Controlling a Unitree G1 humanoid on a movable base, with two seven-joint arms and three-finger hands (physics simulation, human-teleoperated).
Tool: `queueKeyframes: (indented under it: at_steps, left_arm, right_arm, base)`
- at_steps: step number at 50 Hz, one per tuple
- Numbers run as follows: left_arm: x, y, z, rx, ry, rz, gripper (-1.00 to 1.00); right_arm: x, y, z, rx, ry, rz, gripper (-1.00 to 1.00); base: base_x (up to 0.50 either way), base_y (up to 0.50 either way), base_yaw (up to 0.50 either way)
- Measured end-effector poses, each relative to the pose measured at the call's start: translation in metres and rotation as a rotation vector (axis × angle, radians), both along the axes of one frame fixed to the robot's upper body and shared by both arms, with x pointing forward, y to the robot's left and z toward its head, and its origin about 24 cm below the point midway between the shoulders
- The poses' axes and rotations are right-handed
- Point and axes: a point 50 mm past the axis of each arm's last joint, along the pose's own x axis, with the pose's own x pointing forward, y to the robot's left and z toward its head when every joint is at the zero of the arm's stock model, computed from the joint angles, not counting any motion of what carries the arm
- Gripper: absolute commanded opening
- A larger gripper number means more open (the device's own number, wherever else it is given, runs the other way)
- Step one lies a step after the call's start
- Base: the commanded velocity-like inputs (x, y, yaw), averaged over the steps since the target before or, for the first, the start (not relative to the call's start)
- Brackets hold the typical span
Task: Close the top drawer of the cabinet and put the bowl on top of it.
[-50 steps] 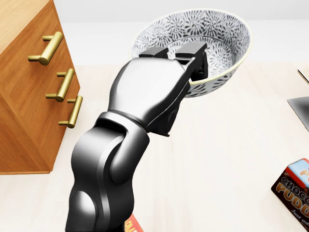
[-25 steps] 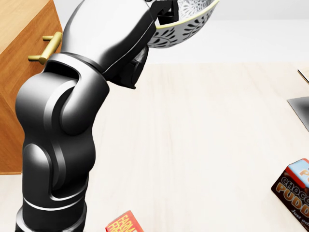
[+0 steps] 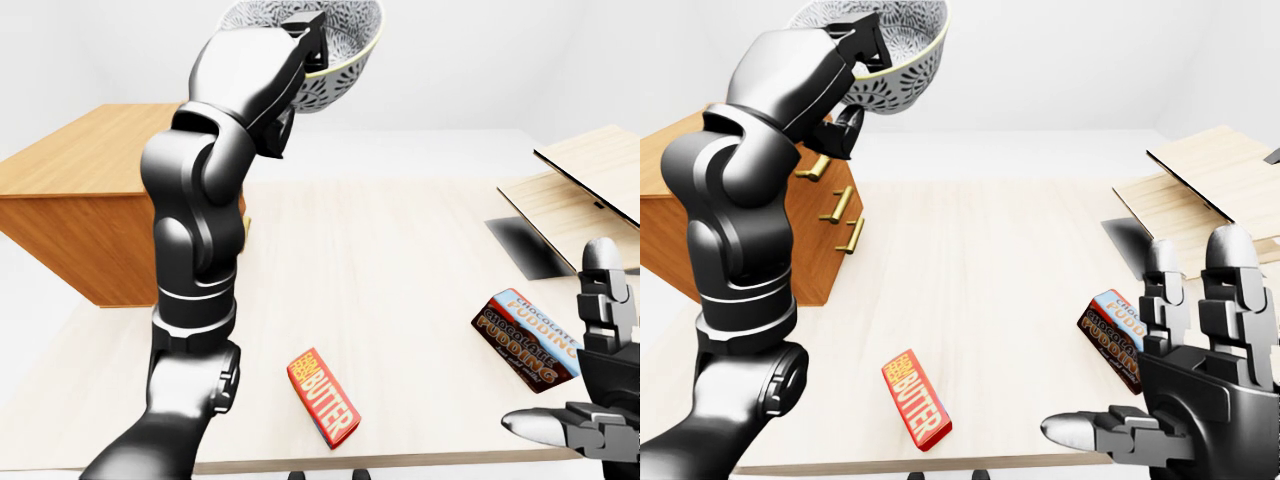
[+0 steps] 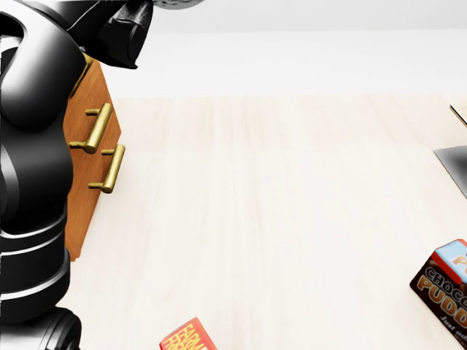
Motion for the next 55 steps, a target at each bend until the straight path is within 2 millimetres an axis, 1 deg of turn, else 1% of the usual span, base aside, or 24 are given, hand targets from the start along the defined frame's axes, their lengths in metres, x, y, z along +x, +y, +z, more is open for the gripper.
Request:
queueKeyframes:
  at_steps: [15, 33, 47, 55]
  left_arm:
    - [0.008, 0.023, 0.010, -0.017, -0.022, 0.050, -1.00]
    - [0.016, 0.052, 0.008, -0.053, -0.025, 0.113, -1.00]
    - [0.026, 0.085, 0.010, -0.128, -0.020, 0.160, -1.00]
    - [0.028, 0.103, 0.010, -0.170, -0.023, 0.178, -1.00]
  right_arm:
    - [0.001, 0.001, -0.001, 0.000, 0.009, 0.005, 1.00]
    - [0.001, 0.002, -0.001, -0.003, 0.013, 0.007, 1.00]
    - [0.001, 0.003, -0.001, -0.005, 0.010, 0.007, 1.00]
    - [0.002, 0.004, -0.002, -0.004, 0.017, 0.009, 1.00]
  base:
    - [0.00, 0.00, 0.00]
    - [0.00, 0.00, 0.00]
    - [0.00, 0.00, 0.00]
    - [0.00, 0.00, 0.00]
